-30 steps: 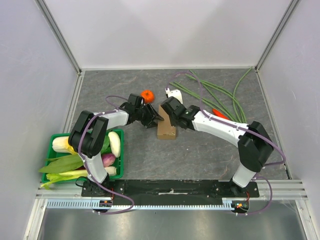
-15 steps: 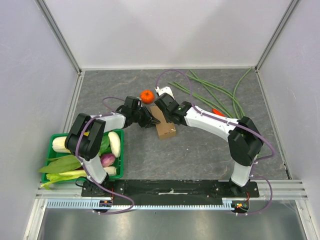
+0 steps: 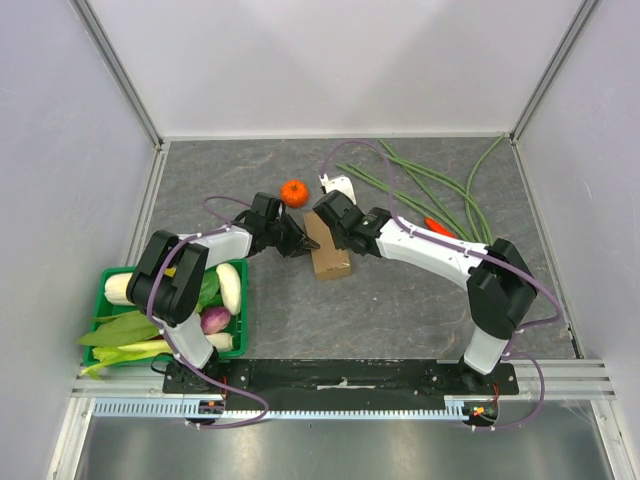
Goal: Unpack the express box
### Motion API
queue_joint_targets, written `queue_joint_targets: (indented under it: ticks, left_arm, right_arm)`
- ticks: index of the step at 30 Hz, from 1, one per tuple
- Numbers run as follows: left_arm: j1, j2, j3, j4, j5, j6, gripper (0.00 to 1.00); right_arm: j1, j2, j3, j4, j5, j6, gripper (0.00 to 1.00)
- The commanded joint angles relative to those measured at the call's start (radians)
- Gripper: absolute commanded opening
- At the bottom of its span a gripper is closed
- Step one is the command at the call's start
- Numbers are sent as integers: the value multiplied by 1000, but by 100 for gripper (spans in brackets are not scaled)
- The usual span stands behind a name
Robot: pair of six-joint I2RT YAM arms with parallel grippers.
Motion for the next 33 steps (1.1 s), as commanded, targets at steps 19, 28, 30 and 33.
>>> queue_joint_targets:
  ticks: [19,28,30,33]
  left_arm:
    - [-2,38,13,-107,-191,-81,14]
    - [-2,26,3,-107,-198,-94,14]
    - [-2,26,2,-106,-201,-97,14]
    - [-2,24,2,-104,-200,-101,14]
  right_arm:
    - [72,-77,-20,-138,-104,154,0]
    - [76,-52,-86,-113,-99,175,0]
    - [76,-72,-78,-113,-95,180,0]
    - [76,-107,-64,-115,-81,186,0]
